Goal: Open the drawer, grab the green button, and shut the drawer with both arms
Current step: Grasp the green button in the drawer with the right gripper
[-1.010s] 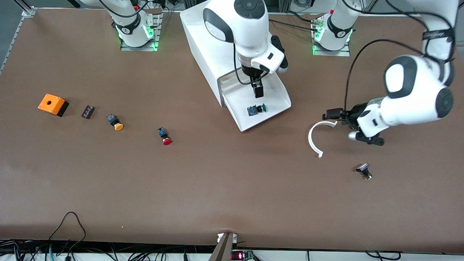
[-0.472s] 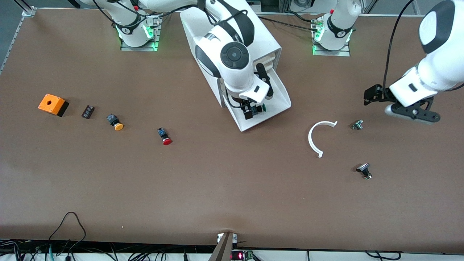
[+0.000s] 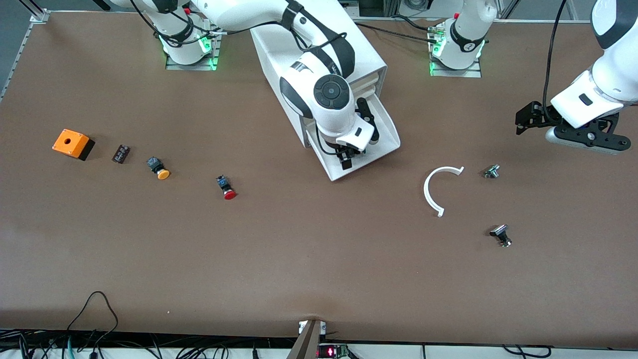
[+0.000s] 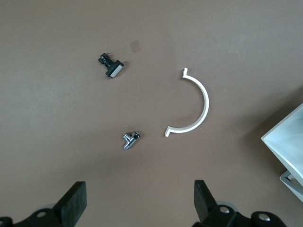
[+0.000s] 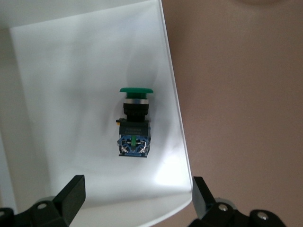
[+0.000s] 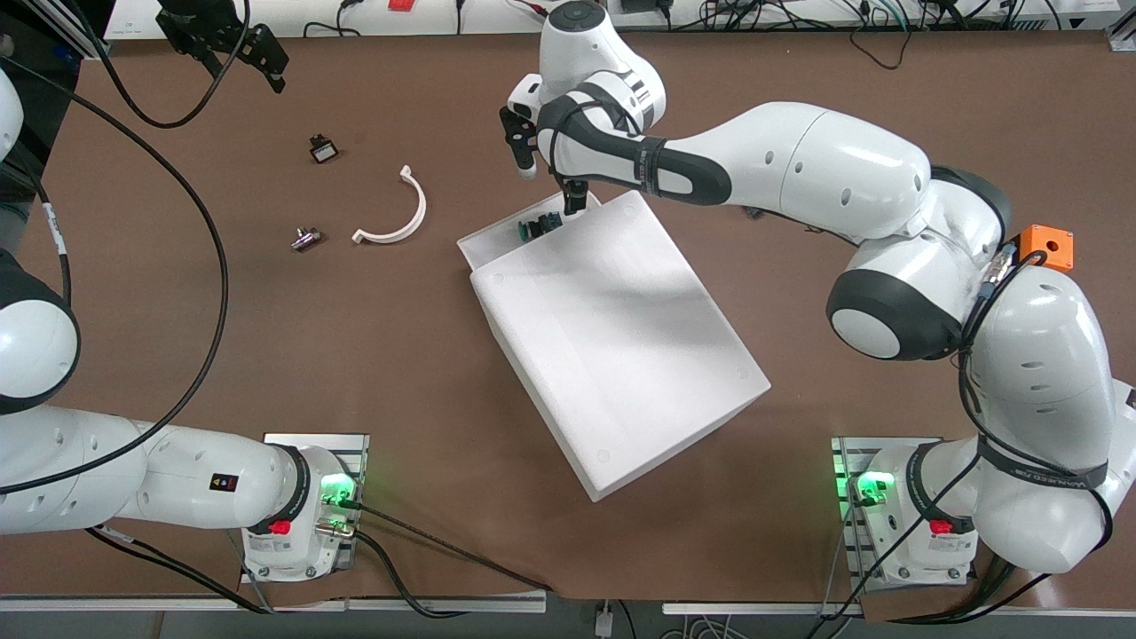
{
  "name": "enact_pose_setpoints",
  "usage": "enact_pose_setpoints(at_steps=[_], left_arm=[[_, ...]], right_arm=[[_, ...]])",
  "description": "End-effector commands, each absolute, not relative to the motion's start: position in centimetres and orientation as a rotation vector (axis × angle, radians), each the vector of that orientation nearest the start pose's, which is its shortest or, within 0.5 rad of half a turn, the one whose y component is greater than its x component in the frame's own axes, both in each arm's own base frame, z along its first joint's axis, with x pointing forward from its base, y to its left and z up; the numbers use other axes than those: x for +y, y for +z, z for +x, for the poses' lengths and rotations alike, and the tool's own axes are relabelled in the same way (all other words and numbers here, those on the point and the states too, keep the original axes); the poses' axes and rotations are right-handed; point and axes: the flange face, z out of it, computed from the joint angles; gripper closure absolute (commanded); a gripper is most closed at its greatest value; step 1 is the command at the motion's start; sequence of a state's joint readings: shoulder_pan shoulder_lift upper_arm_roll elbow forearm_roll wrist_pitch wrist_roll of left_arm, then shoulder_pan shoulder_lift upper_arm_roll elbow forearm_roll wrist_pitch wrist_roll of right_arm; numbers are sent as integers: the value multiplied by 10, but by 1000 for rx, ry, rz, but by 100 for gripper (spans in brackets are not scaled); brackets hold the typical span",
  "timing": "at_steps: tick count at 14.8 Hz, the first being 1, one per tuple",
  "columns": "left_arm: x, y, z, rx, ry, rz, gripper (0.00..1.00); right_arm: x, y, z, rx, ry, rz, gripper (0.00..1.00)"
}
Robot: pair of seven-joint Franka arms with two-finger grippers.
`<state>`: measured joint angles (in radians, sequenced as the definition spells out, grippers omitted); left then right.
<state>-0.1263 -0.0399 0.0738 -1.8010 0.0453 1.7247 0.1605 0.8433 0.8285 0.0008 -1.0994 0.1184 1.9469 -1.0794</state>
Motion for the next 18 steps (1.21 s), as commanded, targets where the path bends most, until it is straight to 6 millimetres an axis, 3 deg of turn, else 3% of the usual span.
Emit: enact_pose_setpoints(at_steps=[1,5,7,12,18], left_arm=[[-17,559,544,279,80,-3063,0],[-13,565,546,237,56,-3066,0],[11,569,548,194,42,-3068,0],[27,584,557,144,-9,-3075,0],[21,586,567,131,-22,-3074,0]], right_arm=[[593,312,501,2645,78,1916,0],[595,291,503,2633,87,1923,0],[596,287,501,2625,83,1934,0],[601,275,493,2614,51,1949,0],[611,264,483,2567,58,2007,0]])
